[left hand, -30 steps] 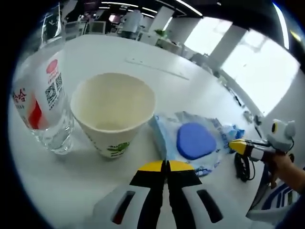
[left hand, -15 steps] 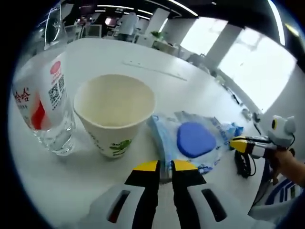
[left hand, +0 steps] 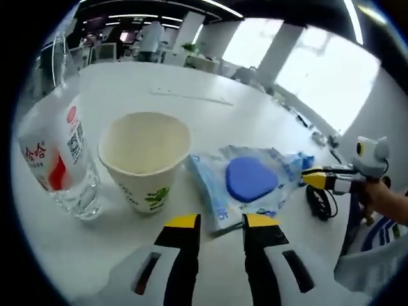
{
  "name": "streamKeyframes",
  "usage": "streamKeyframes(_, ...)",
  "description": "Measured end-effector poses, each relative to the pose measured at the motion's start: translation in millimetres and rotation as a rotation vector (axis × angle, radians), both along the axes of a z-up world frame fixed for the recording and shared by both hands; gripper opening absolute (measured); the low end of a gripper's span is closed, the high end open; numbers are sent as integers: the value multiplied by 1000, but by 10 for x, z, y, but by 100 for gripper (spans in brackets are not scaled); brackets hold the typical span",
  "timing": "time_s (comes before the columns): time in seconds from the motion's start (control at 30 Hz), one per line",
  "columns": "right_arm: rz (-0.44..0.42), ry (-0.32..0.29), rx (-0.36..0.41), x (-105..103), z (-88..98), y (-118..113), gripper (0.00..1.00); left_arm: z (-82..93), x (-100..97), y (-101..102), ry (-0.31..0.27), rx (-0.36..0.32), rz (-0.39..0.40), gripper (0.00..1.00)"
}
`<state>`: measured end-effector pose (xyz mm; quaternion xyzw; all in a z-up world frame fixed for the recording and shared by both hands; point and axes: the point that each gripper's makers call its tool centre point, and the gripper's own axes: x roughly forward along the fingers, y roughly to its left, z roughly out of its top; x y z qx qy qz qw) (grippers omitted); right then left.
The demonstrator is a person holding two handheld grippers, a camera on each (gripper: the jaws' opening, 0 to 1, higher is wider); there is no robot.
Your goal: Arrange the tabletop items into an orderly group along one side of the table until the central work area is clear of visible clutter.
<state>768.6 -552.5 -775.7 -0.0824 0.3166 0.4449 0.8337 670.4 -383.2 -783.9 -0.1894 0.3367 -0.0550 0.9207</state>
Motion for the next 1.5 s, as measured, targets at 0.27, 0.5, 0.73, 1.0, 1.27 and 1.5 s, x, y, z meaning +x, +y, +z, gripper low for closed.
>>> streamKeyframes(0.27, 67, -8, 25, -146, 72, 27, 28, 131, -107, -91, -31, 10, -67, 43)
streamKeyframes(0.5, 116, -8, 62, -330, 126, 49, 47, 200, -232, -82, -54, 27, -119, 59)
streamKeyframes(0.73, 145, -5, 75, -461, 169, 38, 69, 266, -351, -11, -63, 45, -139, 70)
streamKeyframes(1.0, 141, 16, 50, -582, 176, -94, 80, 398, -557, 104, -59, 57, -208, 81)
streamKeyframes(1.27, 105, 33, 83, -644, 294, -219, 89, 594, -776, 321, -74, 59, -185, 86)
streamKeyframes(1.5, 105, 16, 85, -776, 396, -271, 91, 793, -947, 434, -118, 67, -157, 86)
